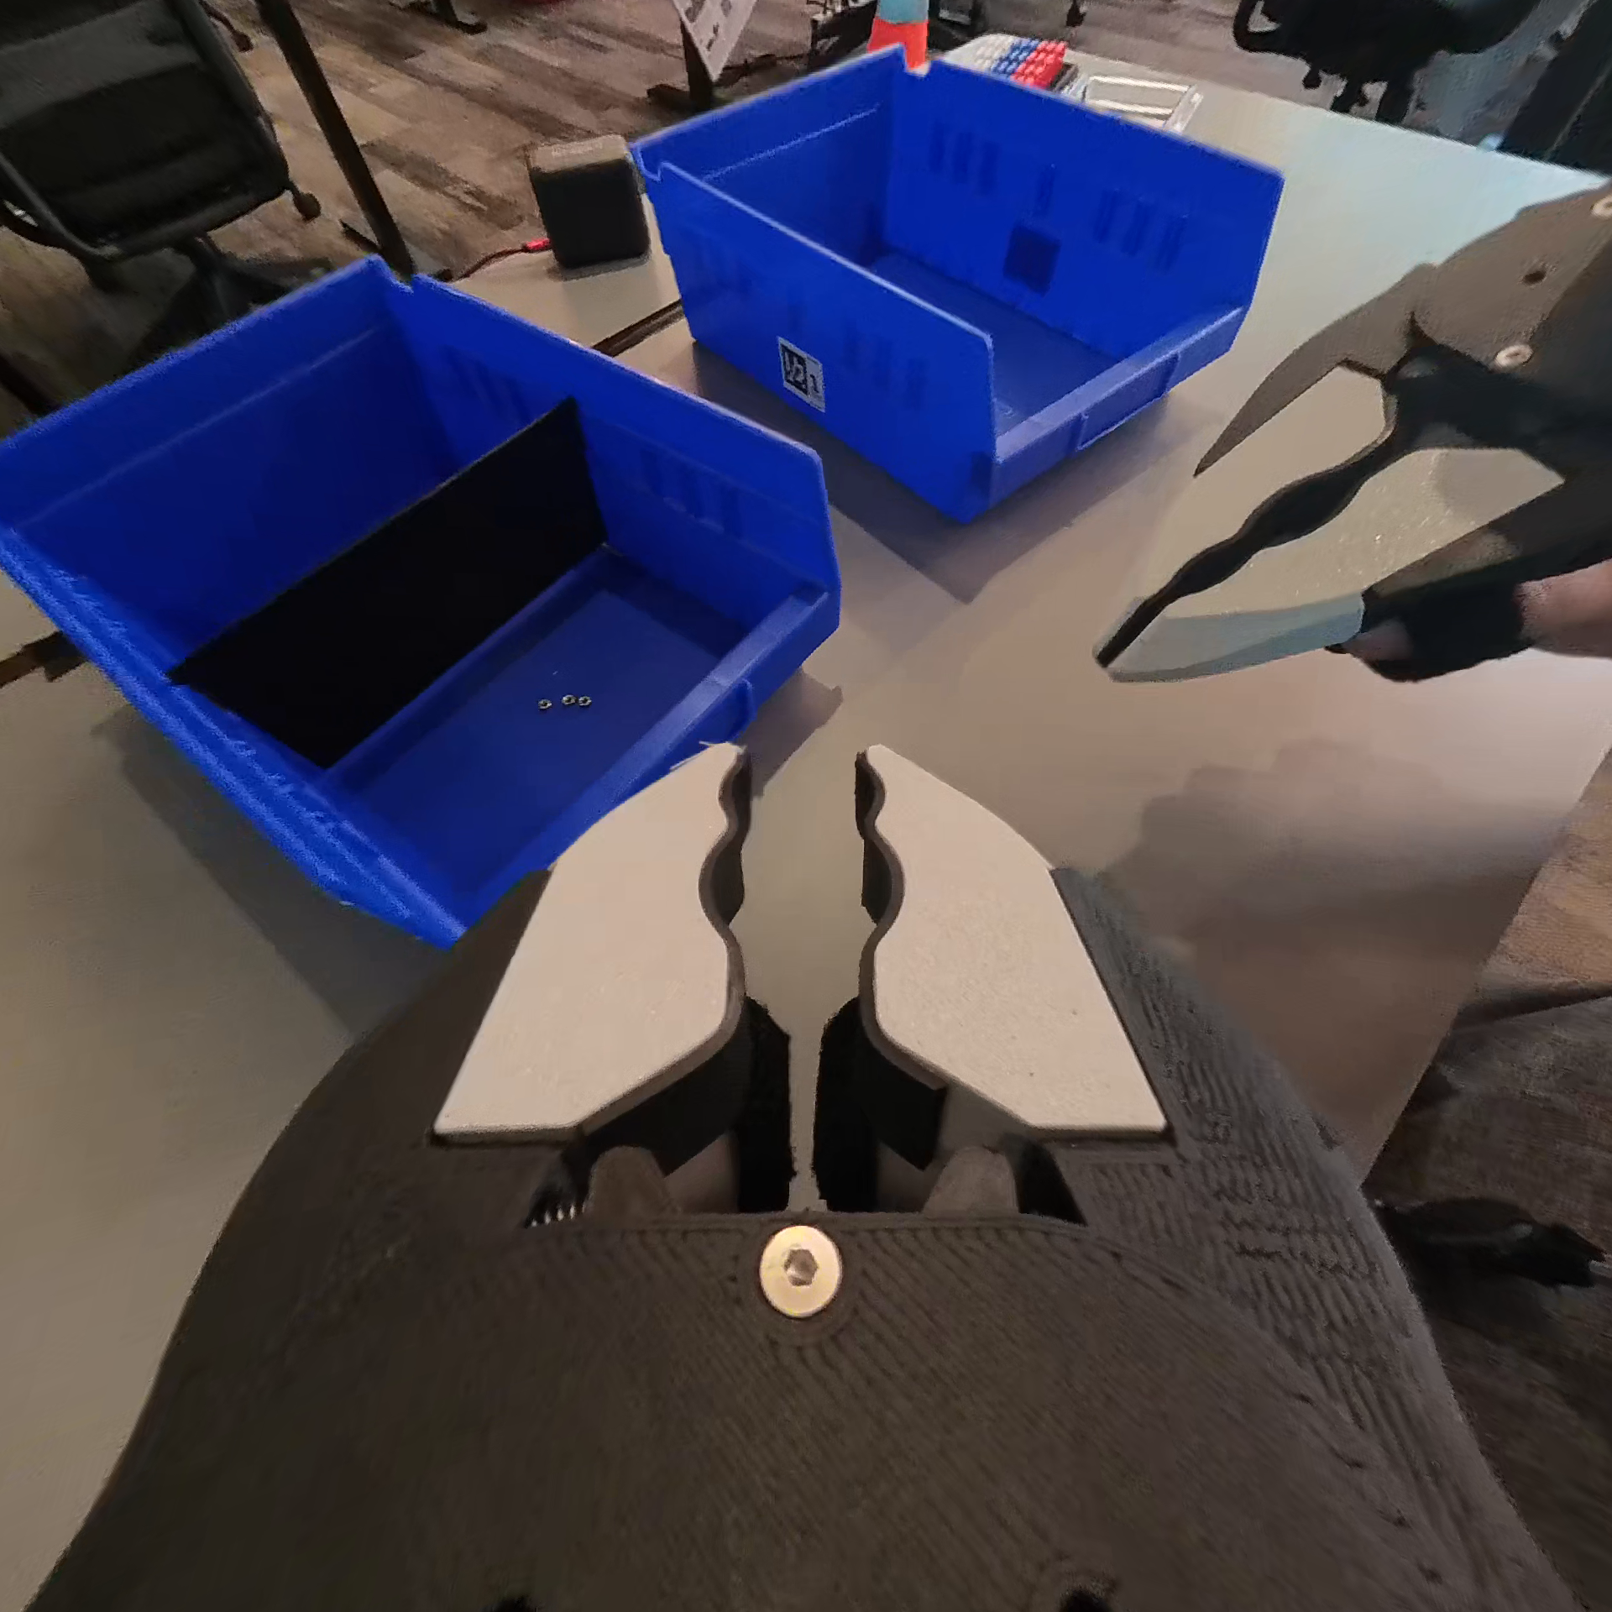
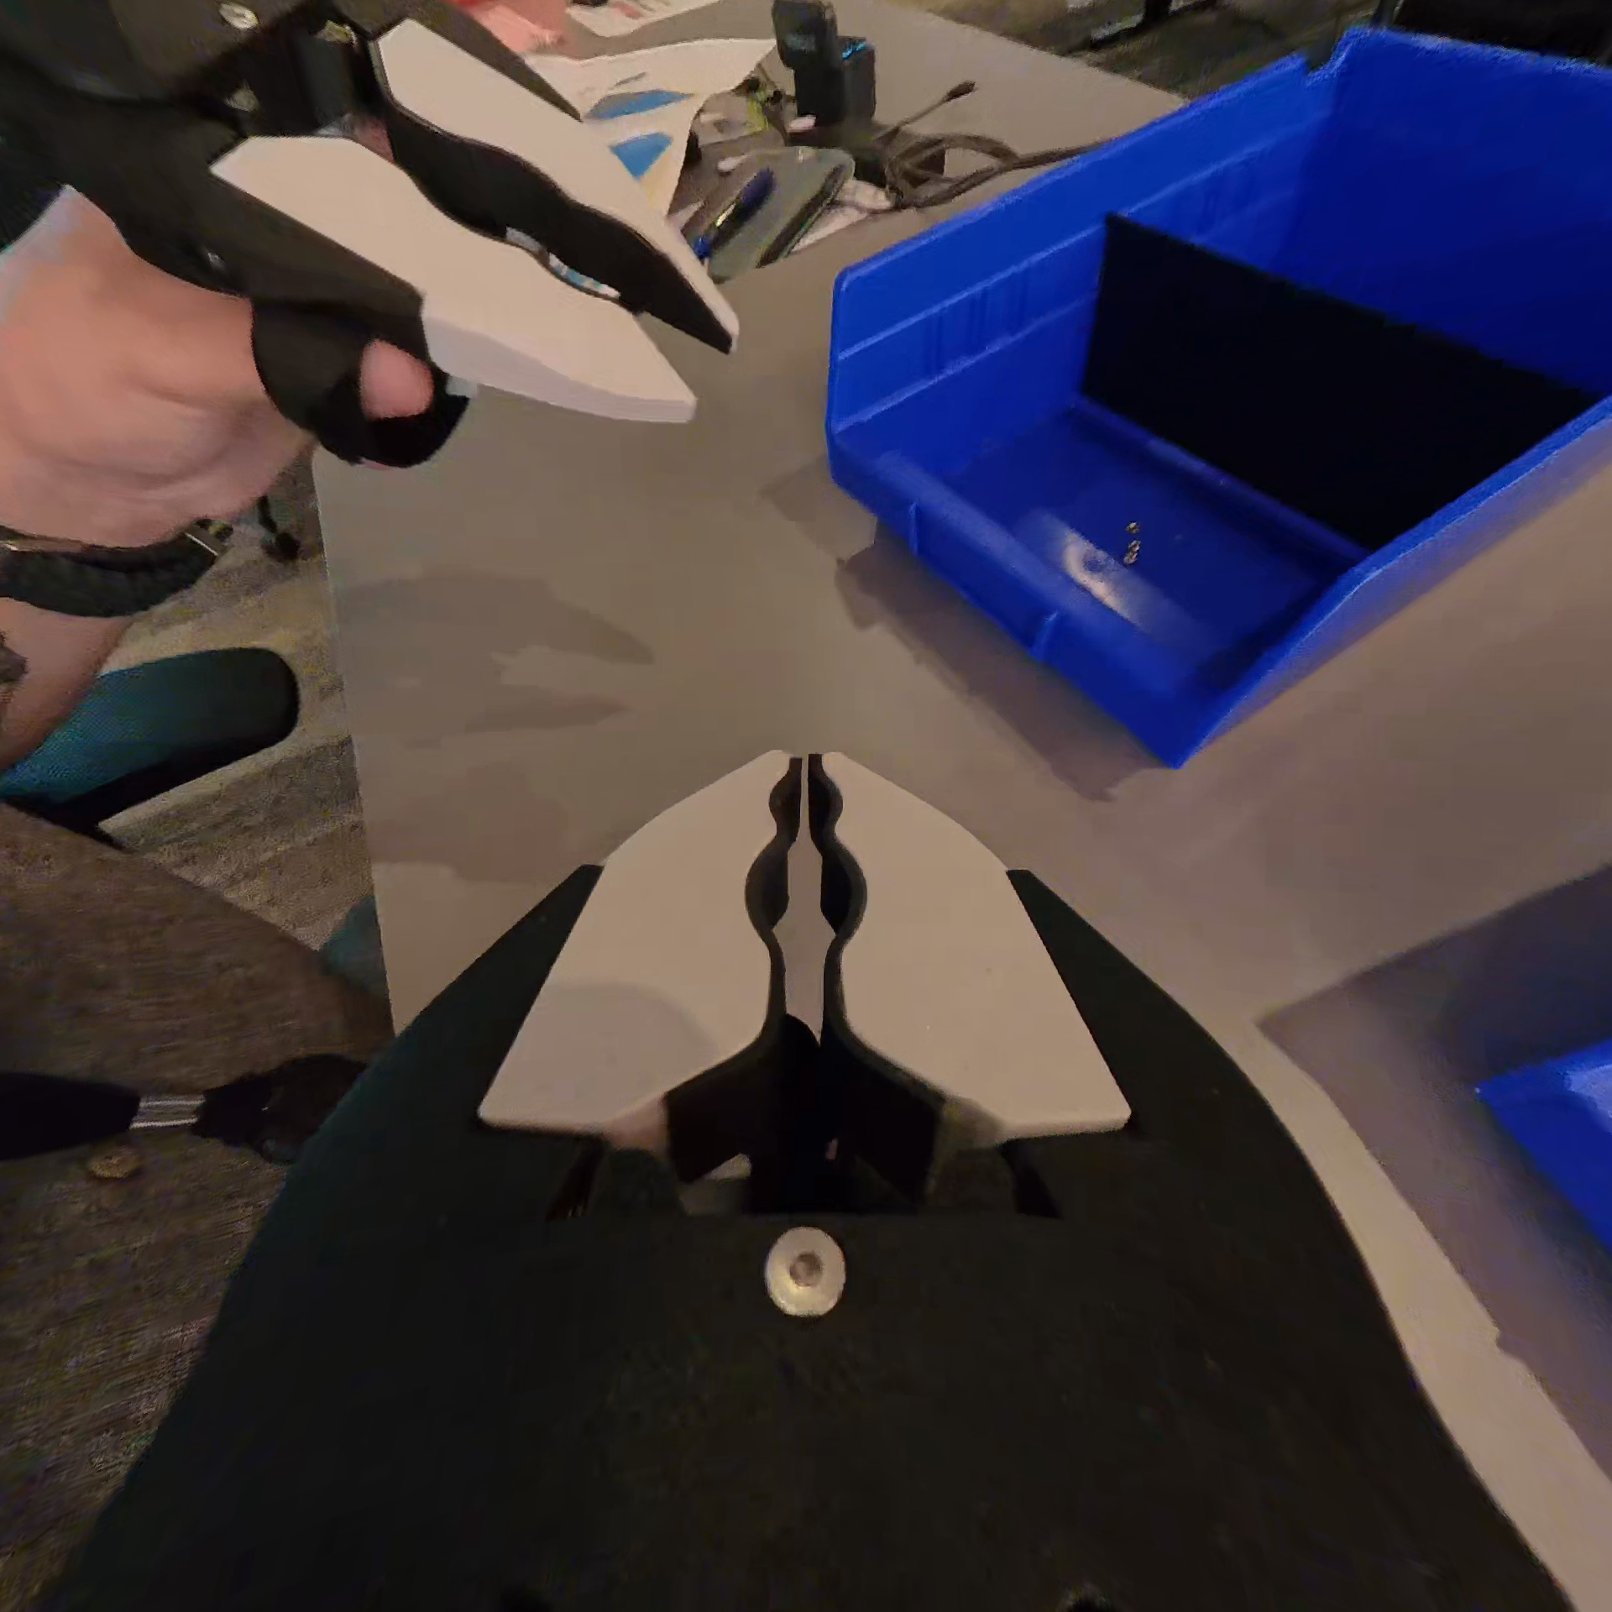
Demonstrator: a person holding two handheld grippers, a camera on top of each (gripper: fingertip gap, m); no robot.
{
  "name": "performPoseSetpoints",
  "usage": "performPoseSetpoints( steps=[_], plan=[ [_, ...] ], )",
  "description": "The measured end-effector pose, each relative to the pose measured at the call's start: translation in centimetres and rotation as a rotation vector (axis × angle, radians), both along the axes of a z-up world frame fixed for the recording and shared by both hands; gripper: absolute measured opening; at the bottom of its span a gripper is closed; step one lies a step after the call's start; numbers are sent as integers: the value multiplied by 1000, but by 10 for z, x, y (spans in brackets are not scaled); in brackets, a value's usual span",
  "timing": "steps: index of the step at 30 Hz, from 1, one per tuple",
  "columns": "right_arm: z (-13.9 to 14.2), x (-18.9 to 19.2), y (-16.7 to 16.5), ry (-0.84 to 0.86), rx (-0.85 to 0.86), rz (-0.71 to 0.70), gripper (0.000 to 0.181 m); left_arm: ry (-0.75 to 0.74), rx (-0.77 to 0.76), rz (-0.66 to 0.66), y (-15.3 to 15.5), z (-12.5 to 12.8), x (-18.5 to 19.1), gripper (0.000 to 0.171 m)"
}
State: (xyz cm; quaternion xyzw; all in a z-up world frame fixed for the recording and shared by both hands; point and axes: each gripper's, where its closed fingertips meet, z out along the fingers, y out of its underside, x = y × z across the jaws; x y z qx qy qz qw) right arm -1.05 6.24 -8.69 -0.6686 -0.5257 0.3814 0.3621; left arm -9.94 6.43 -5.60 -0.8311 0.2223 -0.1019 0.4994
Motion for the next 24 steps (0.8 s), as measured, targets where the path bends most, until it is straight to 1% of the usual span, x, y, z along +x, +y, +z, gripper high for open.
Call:
performPoseSetpoints(
  steps=[3, 6, 8, 9, 12, 14, 17, 19, 21, 24],
  plan=[
    [14, -4, 8, 58, 30, -12, 3, 84, 24, 6, 5, 17, -16, 35],
    [27, -10, 6, 99, 69, 15, 2, 207, 84, -39, 27, 48, -35, 38],
    [29, -13, 2, 119, 89, 31, 1, 269, 86, -113, 55, 67, -45, 38],
    [29, -14, 0, 137, 99, 31, 1, 297, 69, -180, 70, 72, -46, 36],
    [23, -15, -2, 172, 101, 24, 1, 374, -9, -411, 123, 76, -46, 32],
    [17, -15, 1, 185, 94, 3, 0, 454, -92, -548, 159, 66, -48, 29],
    [6, -15, 8, 186, 69, -21, 0, 647, -215, -675, 213, 30, -55, 25],
    [-2, -15, 15, 174, 59, -44, 0, 730, -291, -730, 242, 0, -57, 24],
    [-7, -15, 20, 173, 35, -55, 0, 785, -346, -769, 264, -29, -59, 24],
    [-11, -14, 25, 175, 15, -64, 0, 848, -393, -791, 290, -61, -64, 24]
  ],
)
